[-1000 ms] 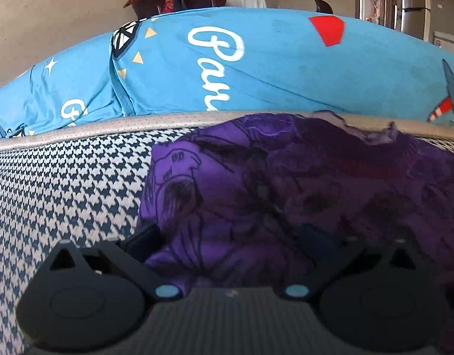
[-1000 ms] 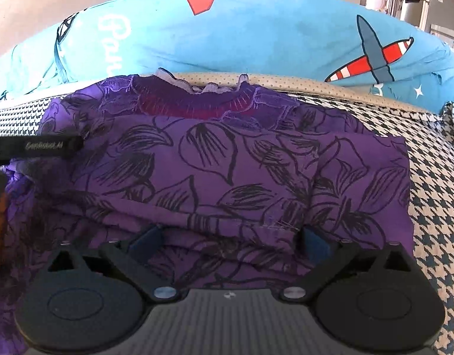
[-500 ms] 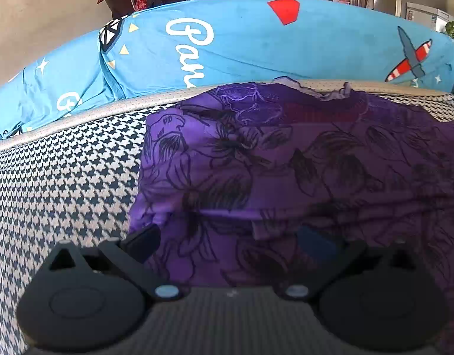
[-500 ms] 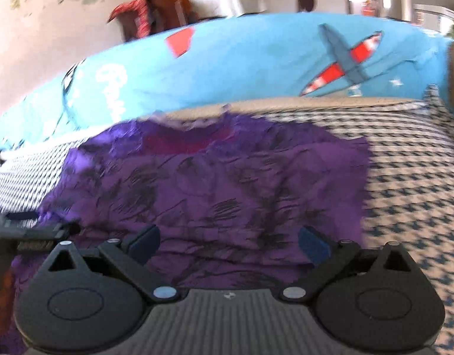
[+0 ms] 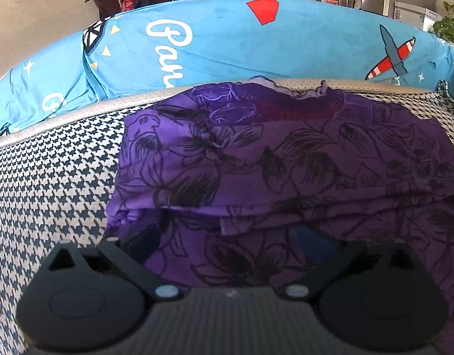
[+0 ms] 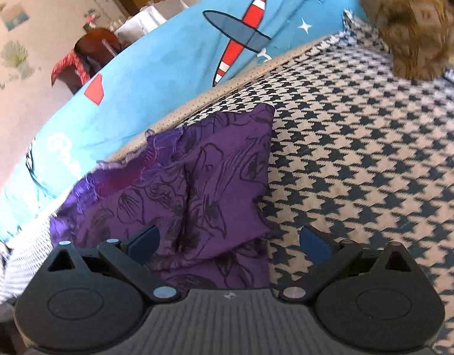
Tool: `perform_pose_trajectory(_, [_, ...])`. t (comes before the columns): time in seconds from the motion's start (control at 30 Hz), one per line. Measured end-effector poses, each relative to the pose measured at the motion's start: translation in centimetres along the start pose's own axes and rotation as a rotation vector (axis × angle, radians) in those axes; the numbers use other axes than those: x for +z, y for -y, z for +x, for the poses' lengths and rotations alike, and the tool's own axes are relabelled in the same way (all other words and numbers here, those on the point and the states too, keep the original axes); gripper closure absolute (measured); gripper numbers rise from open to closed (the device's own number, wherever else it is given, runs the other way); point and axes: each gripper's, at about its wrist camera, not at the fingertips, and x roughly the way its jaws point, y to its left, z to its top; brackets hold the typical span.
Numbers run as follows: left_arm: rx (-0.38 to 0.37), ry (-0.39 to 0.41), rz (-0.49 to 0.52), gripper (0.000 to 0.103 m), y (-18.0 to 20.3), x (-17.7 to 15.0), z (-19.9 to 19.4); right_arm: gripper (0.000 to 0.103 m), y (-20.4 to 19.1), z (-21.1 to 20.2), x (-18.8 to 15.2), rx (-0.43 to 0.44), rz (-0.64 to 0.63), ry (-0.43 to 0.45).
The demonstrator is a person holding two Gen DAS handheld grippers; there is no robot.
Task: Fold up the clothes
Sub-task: 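Move the right gripper to the blouse hem and pinch it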
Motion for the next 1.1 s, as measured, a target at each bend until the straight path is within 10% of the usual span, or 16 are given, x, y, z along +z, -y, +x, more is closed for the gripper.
perform_pose_trajectory(0.57, [-0.010,-0.037,-0.004,0.000,0.0,-0.3,0.5,0.000,-1.1,2.5,-0.6,0.125,-0.045,0.031])
perform_pose_trajectory(1.1, [-0.016,-0.042,-0.011,0.000,-0.1,-0.3,0.5,0.071,-3.3,3.8,-1.4,0.052,-0.175,0.070])
